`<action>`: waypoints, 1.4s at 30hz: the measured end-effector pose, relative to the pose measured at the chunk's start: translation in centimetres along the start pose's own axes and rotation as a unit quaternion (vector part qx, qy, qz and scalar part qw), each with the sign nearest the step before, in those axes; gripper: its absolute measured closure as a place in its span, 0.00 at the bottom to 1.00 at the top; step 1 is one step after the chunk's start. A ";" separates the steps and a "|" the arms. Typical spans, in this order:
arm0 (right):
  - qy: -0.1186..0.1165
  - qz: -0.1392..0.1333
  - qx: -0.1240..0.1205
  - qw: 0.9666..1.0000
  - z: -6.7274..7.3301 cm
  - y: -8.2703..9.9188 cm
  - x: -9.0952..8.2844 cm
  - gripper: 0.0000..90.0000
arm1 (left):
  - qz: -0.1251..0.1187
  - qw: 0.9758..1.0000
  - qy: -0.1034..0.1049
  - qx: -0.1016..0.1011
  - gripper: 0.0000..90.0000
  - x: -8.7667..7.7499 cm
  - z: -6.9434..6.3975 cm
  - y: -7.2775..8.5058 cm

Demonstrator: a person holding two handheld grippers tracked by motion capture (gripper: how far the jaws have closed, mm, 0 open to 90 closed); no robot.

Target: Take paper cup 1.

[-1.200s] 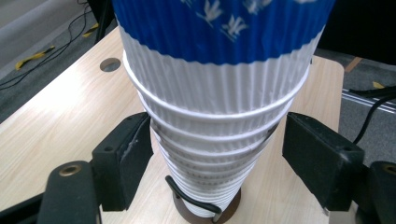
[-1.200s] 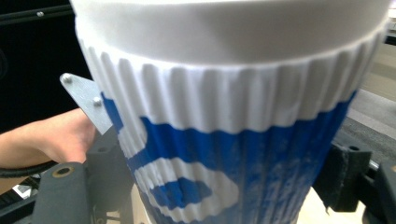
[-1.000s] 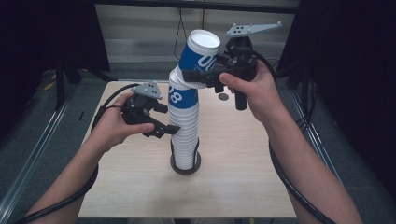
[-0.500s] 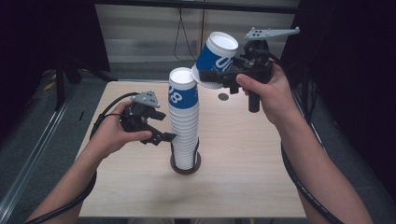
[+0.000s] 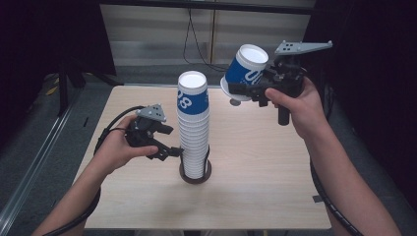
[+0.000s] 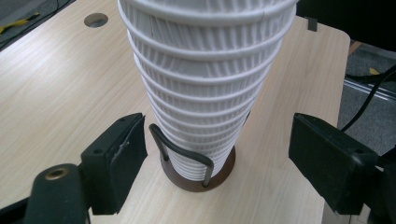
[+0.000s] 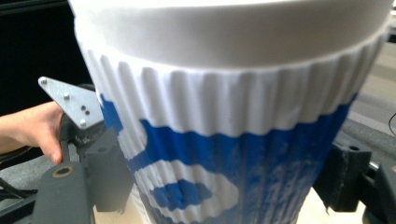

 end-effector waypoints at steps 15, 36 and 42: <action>0.011 0.026 -0.005 1.000 -1.0 4.7 -0.2 0.23 | 0.004 1.000 0.017 -0.009 0.21 0.9 -0.7 1.9; -0.002 0.058 -0.007 0.998 -0.7 11.5 0.7 0.22 | 0.002 0.999 0.038 -0.016 0.21 2.0 -2.0 4.2; -0.001 0.068 -0.009 0.998 -0.7 13.2 0.8 0.22 | 0.007 0.999 0.047 -0.012 0.22 2.5 -2.5 4.4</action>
Point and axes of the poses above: each handheld gripper's, and its own axes: x roughly forward along the jaws, y roughly out of its underside, z roughly to its left, the point moved 5 cm from there along x, roughly forward along the jaws, and after that the axes turned 5 degrees about y, right-handed, at the moved point
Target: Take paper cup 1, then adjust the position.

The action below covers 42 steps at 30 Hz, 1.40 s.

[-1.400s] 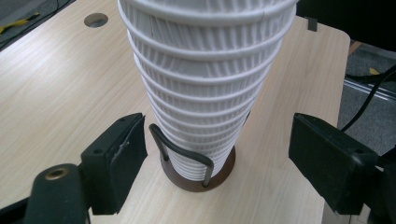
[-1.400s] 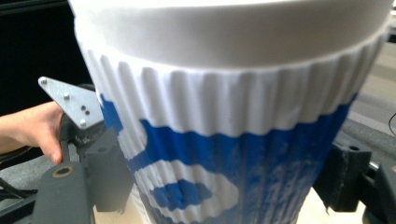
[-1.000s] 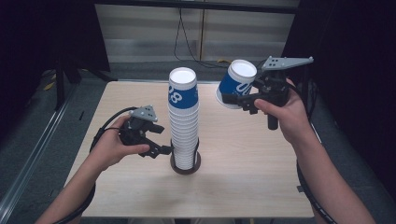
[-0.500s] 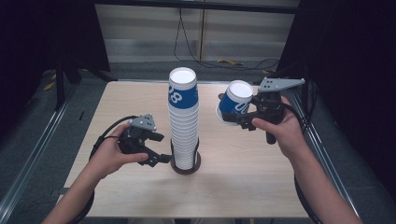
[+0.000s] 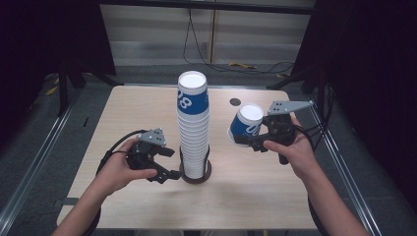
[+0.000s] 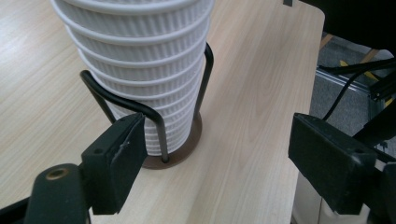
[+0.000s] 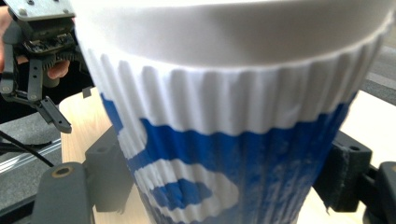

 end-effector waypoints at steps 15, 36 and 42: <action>-0.002 0.025 -0.011 1.000 0.1 2.9 0.4 0.22 | 0.008 1.000 0.025 0.009 0.22 1.7 -1.6 0.1; -0.007 0.049 -0.020 0.999 0.3 5.6 1.2 0.22 | 0.025 0.998 0.057 0.033 0.22 4.4 -3.5 -1.4; -0.009 0.055 -0.022 0.998 0.4 6.5 1.3 0.22 | 0.022 0.997 0.061 0.037 0.22 5.3 -4.1 -2.0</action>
Point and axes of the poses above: each handheld gripper's, and its own axes: x roughly forward along the jaws, y roughly out of its underside, z roughly to its left, the point moved 5 cm from there along x, roughly forward along the jaws, and after that the axes turned 5 degrees about y, right-handed, at the moved point
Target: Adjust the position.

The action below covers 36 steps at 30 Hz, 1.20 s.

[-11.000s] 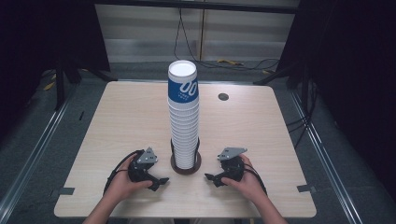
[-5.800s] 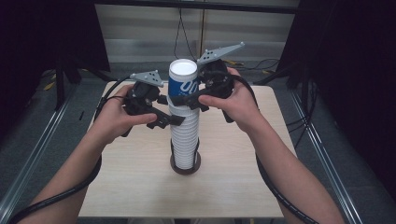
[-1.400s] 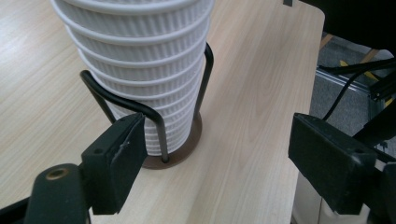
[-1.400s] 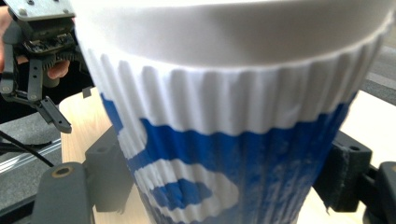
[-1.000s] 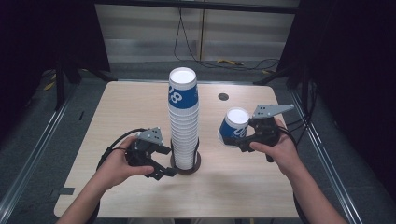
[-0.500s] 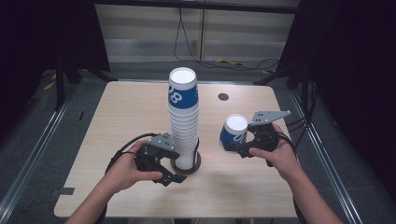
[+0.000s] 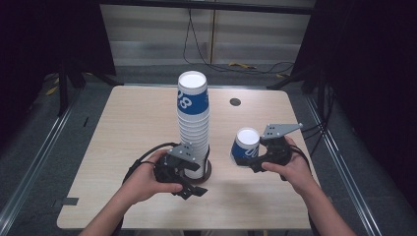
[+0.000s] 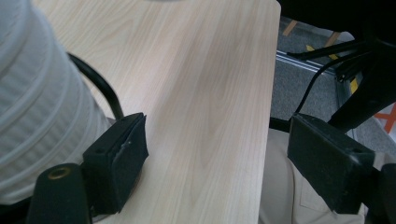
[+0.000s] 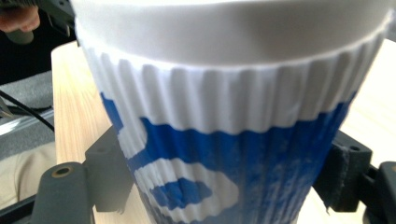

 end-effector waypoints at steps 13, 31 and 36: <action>-0.005 0.013 -0.008 1.000 0.3 1.3 -0.1 0.22 | 0.007 1.000 0.003 0.009 0.22 1.7 -0.4 -1.4; -0.012 0.029 -0.026 0.999 0.9 2.9 -0.3 0.22 | -0.002 1.000 -0.005 0.015 0.22 3.2 -0.9 -3.9; -0.015 0.032 -0.030 0.999 1.0 3.3 -0.2 0.22 | -0.006 1.000 -0.010 0.011 0.22 3.4 -0.8 -4.8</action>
Point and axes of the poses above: each handheld gripper's, and its own axes: x roughly forward along the jaws, y roughly out of its underside, z roughly to its left, the point moved 5 cm from there along x, roughly forward along the jaws, and after that the axes turned 5 degrees about y, right-handed, at the moved point
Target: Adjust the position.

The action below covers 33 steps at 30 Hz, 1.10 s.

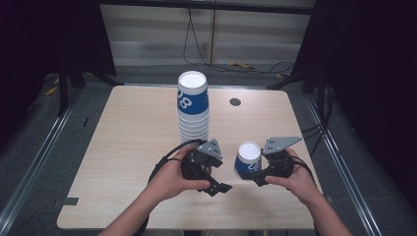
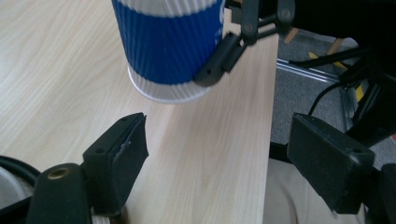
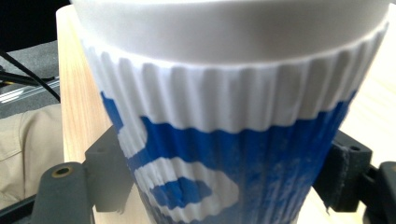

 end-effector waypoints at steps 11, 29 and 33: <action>-0.009 0.005 0.000 1.000 0.4 0.8 0.7 0.22 | 0.001 1.000 -0.012 -0.004 0.22 0.2 0.5 -0.9; -0.027 0.038 -0.020 0.999 0.9 1.0 0.9 0.22 | 0.003 1.000 -0.012 -0.008 0.23 0.7 0.8 -0.4; -0.031 0.058 -0.034 0.997 0.9 1.1 0.8 0.23 | 0.005 1.000 -0.011 -0.006 0.23 0.9 0.7 -0.5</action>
Point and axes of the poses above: each handheld gripper's, and its own axes: x roughly forward along the jaws, y roughly out of its underside, z roughly to its left, the point moved 5 cm from there along x, roughly forward along the jaws, and after that the axes turned 5 degrees about y, right-handed, at the moved point
